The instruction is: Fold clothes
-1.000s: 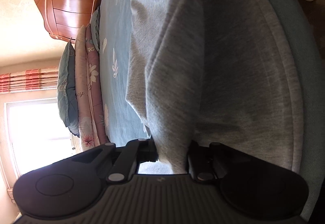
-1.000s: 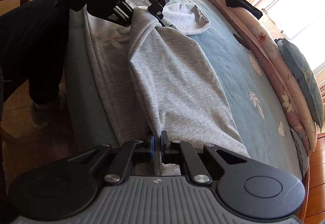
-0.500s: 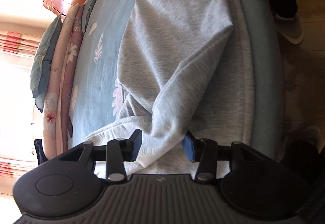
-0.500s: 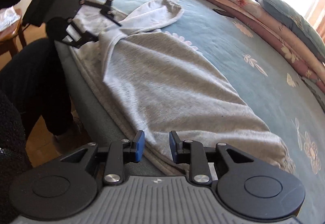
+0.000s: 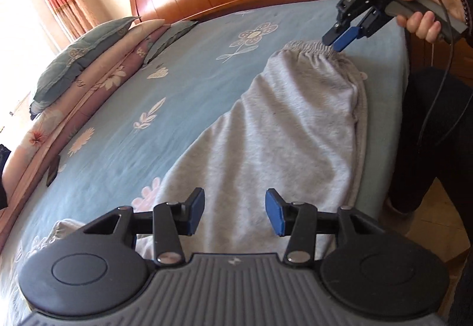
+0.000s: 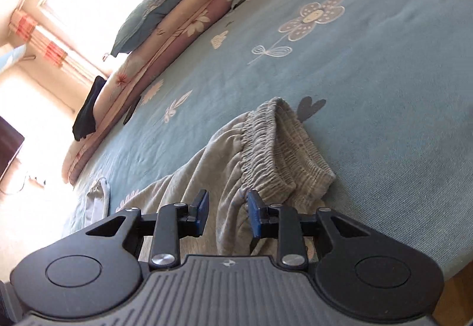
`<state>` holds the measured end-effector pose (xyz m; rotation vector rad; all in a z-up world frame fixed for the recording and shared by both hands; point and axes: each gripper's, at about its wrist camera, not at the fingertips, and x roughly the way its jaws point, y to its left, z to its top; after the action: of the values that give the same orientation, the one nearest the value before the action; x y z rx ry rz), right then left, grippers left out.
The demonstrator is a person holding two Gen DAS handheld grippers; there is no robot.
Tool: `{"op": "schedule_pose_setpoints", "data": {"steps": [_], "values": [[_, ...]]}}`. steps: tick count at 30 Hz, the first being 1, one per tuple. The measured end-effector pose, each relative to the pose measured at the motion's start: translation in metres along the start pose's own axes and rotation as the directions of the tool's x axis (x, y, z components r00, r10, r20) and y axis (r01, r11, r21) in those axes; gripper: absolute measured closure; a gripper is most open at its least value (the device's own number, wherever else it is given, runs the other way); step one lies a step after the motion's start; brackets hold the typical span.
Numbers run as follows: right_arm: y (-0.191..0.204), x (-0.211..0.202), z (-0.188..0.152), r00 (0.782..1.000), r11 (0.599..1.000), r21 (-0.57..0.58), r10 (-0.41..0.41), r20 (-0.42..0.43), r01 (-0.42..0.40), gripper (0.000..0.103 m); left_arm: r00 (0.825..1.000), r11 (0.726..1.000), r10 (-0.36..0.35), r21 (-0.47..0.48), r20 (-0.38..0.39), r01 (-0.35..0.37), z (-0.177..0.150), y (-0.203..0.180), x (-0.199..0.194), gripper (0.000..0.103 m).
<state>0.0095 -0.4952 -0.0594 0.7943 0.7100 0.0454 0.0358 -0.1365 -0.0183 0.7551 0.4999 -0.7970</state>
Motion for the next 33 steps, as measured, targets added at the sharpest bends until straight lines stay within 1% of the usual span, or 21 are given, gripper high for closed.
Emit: {"op": "schedule_pose_setpoints", "data": {"steps": [2,3,7,8,9,10,12,16,17,18,19,22,23,25,26,27,28,29,30,32,33], "values": [[-0.012,0.011,-0.001,1.000,0.997,0.074,-0.009,-0.011,0.010,0.068,0.999,0.999,-0.033,0.004,-0.005,0.033,0.003,-0.013,0.013,0.056],[-0.014,0.014,-0.001,1.000,0.996,0.086,-0.007,-0.012,0.008,0.068,0.999,0.999,-0.047,-0.004,-0.006,0.047,0.000,-0.022,0.016,0.056],[-0.017,0.012,-0.005,1.000,0.993,0.119,-0.014,0.006,0.013,0.067,0.999,0.997,-0.042,-0.065,-0.029,0.040,-0.006,-0.030,0.026,0.056],[-0.019,0.010,-0.006,1.000,0.992,0.125,-0.017,0.016,0.015,0.058,0.999,0.996,-0.035,-0.085,-0.035,0.032,-0.007,-0.028,0.028,0.056],[-0.021,0.007,-0.008,0.999,0.991,0.131,-0.021,0.026,0.018,0.045,0.999,0.995,-0.034,-0.097,-0.039,0.030,-0.010,-0.026,0.030,0.056],[-0.022,0.005,-0.009,0.999,0.990,0.137,-0.025,0.037,0.020,0.042,0.998,0.993,-0.037,-0.111,-0.047,0.032,-0.012,-0.024,0.031,0.056],[-0.030,0.008,-0.010,0.999,0.987,0.159,-0.022,0.035,0.016,0.042,0.997,0.990,-0.043,-0.135,-0.069,0.034,-0.017,-0.022,0.035,0.056],[-0.045,0.014,-0.009,0.995,0.967,0.243,0.064,0.075,-0.080,0.041,0.993,0.984,-0.061,-0.174,-0.097,0.044,-0.022,-0.021,0.039,0.056],[-0.048,0.016,-0.008,0.993,0.960,0.258,0.084,0.087,-0.104,0.040,0.993,0.981,-0.073,-0.186,-0.095,0.054,-0.023,-0.020,0.038,0.051],[-0.048,0.019,-0.007,0.993,0.962,0.253,0.083,0.082,-0.102,0.039,0.992,0.979,-0.081,-0.195,-0.094,0.062,-0.023,-0.020,0.038,0.044],[-0.047,0.023,-0.006,0.994,0.965,0.245,0.080,0.076,-0.097,0.038,0.992,0.978,-0.084,-0.201,-0.092,0.064,-0.024,-0.021,0.039,0.040],[-0.047,0.028,-0.008,0.992,0.963,0.242,0.098,0.085,-0.116,0.038,0.992,0.977,-0.087,-0.201,-0.094,0.066,-0.024,-0.022,0.040,0.040],[-0.046,0.026,-0.009,0.987,0.961,0.240,0.114,0.112,-0.138,0.038,0.991,0.977,-0.090,-0.203,-0.095,0.069,-0.024,-0.022,0.039,0.040],[-0.043,0.019,-0.011,0.966,0.952,0.214,0.179,0.184,-0.217,0.038,0.991,0.976,-0.098,-0.204,-0.094,0.077,-0.024,-0.022,0.039,0.039],[-0.042,0.018,-0.012,0.962,0.953,0.202,0.187,0.197,-0.227,0.038,0.990,0.976,-0.099,-0.203,-0.097,0.078,-0.024,-0.023,0.040,0.039],[-0.041,0.023,-0.011,0.970,0.962,0.191,0.164,0.177,-0.197,0.038,0.990,0.976,-0.101,-0.203,-0.100,0.079,-0.024,-0.023,0.040,0.039],[-0.040,0.031,-0.010,0.984,0.973,0.185,0.115,0.133,-0.139,0.039,0.990,0.976,-0.101,-0.203,-0.100,0.079,-0.024,-0.023,0.041,0.039],[-0.040,0.038,-0.012,0.990,0.978,0.180,0.090,0.111,-0.109,0.047,0.990,0.976,-0.100,-0.204,-0.102,0.078,-0.023,-0.023,0.040,0.039],[-0.039,0.041,-0.013,0.991,0.980,0.174,0.078,0.109,-0.096,0.065,0.990,0.976,-0.099,-0.205,-0.104,0.077,-0.023,-0.023,0.040,0.039],[-0.032,0.037,-0.013,0.991,0.986,0.147,0.056,0.120,-0.074,0.084,0.990,0.978,-0.094,-0.195,-0.107,0.072,-0.022,-0.026,0.037,0.039],[-0.028,0.035,-0.013,0.991,0.989,0.133,0.045,0.126,-0.062,0.085,0.990,0.980,-0.091,-0.186,-0.108,0.070,-0.021,-0.027,0.035,0.039]]}}
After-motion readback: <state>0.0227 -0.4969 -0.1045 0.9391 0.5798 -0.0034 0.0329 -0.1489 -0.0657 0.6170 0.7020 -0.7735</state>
